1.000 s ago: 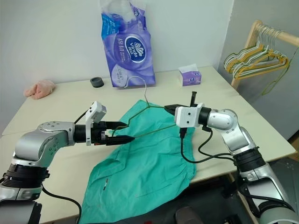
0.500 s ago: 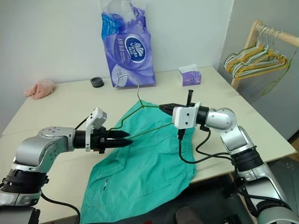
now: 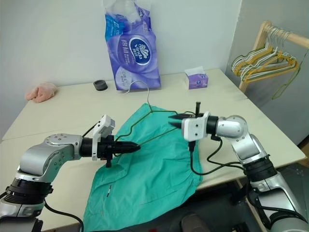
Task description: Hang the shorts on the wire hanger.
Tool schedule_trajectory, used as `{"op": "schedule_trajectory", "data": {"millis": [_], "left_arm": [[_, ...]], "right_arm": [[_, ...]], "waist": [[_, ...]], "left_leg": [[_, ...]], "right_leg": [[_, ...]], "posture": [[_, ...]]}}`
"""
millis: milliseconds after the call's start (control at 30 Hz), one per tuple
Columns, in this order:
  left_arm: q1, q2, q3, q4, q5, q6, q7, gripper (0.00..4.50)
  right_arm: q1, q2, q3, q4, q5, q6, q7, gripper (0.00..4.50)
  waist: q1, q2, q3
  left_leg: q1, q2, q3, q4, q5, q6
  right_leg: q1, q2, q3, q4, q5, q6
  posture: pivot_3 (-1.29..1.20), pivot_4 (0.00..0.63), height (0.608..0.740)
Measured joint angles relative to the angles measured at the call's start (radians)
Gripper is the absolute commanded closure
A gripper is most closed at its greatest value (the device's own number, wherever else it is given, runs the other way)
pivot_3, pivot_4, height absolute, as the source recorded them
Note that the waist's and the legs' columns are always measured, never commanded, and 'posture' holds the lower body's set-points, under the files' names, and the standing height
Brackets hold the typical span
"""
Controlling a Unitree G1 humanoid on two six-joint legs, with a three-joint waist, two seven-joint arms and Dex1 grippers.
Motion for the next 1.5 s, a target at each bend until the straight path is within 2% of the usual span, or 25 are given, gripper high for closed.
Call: {"op": "schedule_trajectory", "data": {"millis": [67,233,267,400,500,867,1000,1333,1500], "left_arm": [[0.001,0.000,0.000,0.000,0.002,-0.001,0.005,4.50],[0.026,0.026,-0.017,-0.021,0.047,-0.060,0.004,4.50],[0.034,0.043,-0.031,-0.034,0.066,-0.087,-0.005,4.50],[0.047,0.092,-0.085,-0.078,0.134,-0.195,-0.047,4.50],[0.049,0.111,-0.097,-0.087,0.165,-0.251,-0.071,4.50],[0.034,0.117,-0.116,-0.163,0.199,-0.303,-0.090,4.50],[0.034,0.121,-0.121,-0.169,0.217,-0.309,-0.091,4.50],[0.040,0.123,-0.121,-0.171,0.237,-0.323,-0.091,4.50],[0.040,0.129,-0.121,-0.170,0.248,-0.325,-0.093,4.50]], "right_arm": [[0.017,-0.033,-0.001,-0.026,0.022,0.058,0.040,1.97],[0.034,-0.160,-0.056,-0.078,0.131,0.364,0.144,0.25],[0.032,-0.171,-0.069,-0.094,0.156,0.438,0.155,0.04],[0.006,-0.187,-0.081,-0.138,0.224,0.659,0.201,0.04],[-0.016,-0.202,-0.077,-0.160,0.241,0.746,0.232,0.04],[-0.140,-0.120,0.118,-0.014,0.123,0.786,0.272,0.04],[-0.162,-0.109,0.156,0.035,0.101,0.787,0.313,0.91],[-0.163,-0.102,0.178,0.050,0.075,0.820,0.363,4.45],[-0.163,-0.095,0.191,0.046,0.067,0.830,0.372,4.48]], "waist": [[0.001,0.000,0.000],[0.004,0.000,0.000],[0.003,0.000,0.001],[-0.001,0.000,0.001],[0.000,0.000,0.002],[-0.003,-0.001,0.002],[-0.001,-0.001,0.002],[-0.002,-0.001,0.002],[-0.002,-0.001,0.002]], "left_leg": [[0.000,0.000,0.000,0.000,0.000,0.000],[0.000,0.000,0.000,0.001,0.000,0.000],[0.000,0.000,0.000,0.000,0.000,0.000],[0.000,0.000,0.001,-0.001,0.000,0.000],[0.000,0.000,0.000,-0.001,0.000,0.000],[-0.001,0.000,0.001,0.000,0.000,0.000],[-0.002,0.000,0.000,0.000,0.000,0.000],[-0.003,0.000,0.000,0.000,0.000,0.000],[-0.003,0.000,0.000,0.000,0.000,0.000]], "right_leg": [[0.000,0.000,0.000,0.000,0.000,0.000],[0.000,-0.001,0.000,0.000,0.000,-0.001],[0.000,-0.001,0.000,0.000,-0.001,-0.001],[-0.001,0.000,0.000,0.001,-0.002,-0.003],[-0.002,0.000,0.000,0.001,-0.002,-0.003],[-0.003,-0.001,0.000,0.002,-0.002,-0.003],[-0.004,0.000,-0.001,0.002,-0.002,-0.003],[-0.006,-0.001,0.000,0.003,-0.002,-0.003],[-0.006,-0.001,-0.001,0.003,-0.002,-0.003]], "posture": [[-0.30,0.029,0.740],[-0.31,0.031,0.740],[-0.31,0.031,0.740],[-0.31,0.030,0.740],[-0.31,0.026,0.740],[-0.29,0.011,0.740],[-0.29,0.010,0.740],[-0.29,0.006,0.740],[-0.29,0.008,0.740]]}}
